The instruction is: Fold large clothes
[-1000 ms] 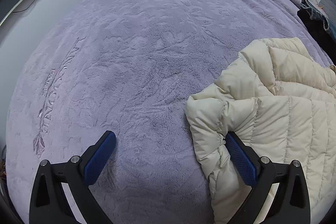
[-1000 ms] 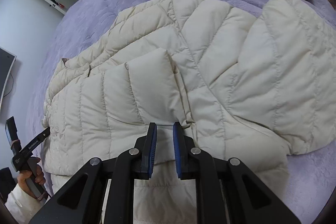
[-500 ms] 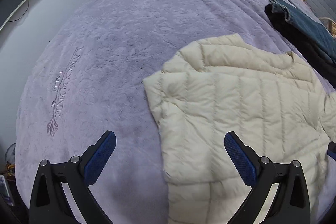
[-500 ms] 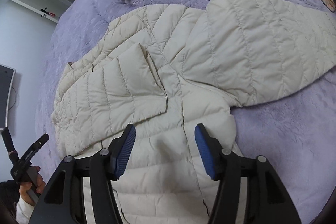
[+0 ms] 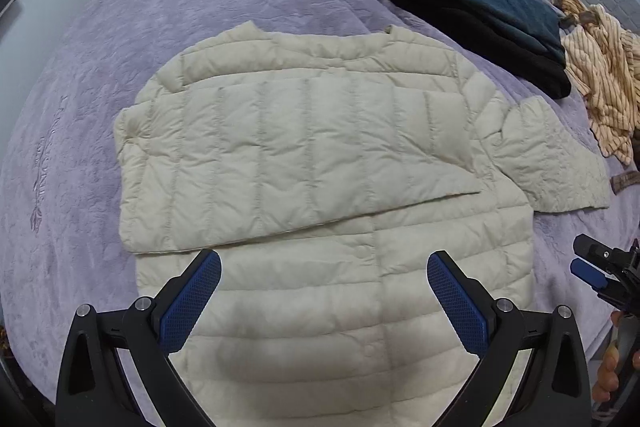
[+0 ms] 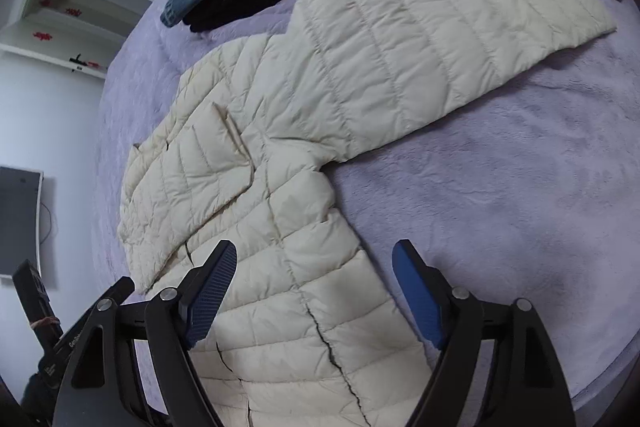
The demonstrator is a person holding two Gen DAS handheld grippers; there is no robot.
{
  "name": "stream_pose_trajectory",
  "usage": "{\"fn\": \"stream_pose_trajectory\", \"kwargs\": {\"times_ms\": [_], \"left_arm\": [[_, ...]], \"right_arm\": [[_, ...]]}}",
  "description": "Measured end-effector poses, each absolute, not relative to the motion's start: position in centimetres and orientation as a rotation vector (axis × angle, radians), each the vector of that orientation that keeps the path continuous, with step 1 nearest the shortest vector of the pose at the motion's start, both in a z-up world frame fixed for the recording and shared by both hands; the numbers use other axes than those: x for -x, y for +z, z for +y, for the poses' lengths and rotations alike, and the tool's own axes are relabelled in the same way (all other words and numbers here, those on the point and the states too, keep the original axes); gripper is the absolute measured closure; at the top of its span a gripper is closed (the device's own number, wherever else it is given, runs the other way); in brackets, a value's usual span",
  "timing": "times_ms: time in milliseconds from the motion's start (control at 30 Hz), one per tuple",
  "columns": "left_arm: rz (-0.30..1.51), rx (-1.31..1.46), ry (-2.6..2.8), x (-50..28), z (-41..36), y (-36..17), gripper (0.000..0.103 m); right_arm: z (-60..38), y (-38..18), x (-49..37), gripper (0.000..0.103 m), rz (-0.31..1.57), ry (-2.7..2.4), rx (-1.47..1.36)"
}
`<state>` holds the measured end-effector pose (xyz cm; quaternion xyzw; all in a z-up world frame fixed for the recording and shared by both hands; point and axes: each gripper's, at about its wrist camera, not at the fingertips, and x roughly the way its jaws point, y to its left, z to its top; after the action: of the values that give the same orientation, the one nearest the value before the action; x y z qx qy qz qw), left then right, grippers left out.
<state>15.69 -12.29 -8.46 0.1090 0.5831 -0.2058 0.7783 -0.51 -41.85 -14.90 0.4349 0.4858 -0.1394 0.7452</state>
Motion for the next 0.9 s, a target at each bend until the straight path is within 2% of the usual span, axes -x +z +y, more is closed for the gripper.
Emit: {"fn": "stream_pose_trajectory", "kwargs": {"times_ms": [67,133,433,900], "left_arm": [[1.264,-0.239,-0.458,-14.9,-14.0,-8.3,0.000],[1.264,-0.251,-0.470,-14.1,-15.6,-8.2,0.000],[1.276,-0.332,-0.525,-11.3,-21.4,-9.1,0.000],[1.293,-0.380,-0.482,-11.6,-24.6,-11.8,0.000]], "right_arm": [[-43.4,-15.1,1.6,0.016,1.046,-0.316,-0.993],[-44.9,-15.3,2.7,0.000,1.026,-0.324,-1.024],[-51.4,-18.0,6.7,0.000,0.982,-0.426,-1.173],[-63.4,-23.9,6.3,0.000,0.591,-0.443,-1.533]]}}
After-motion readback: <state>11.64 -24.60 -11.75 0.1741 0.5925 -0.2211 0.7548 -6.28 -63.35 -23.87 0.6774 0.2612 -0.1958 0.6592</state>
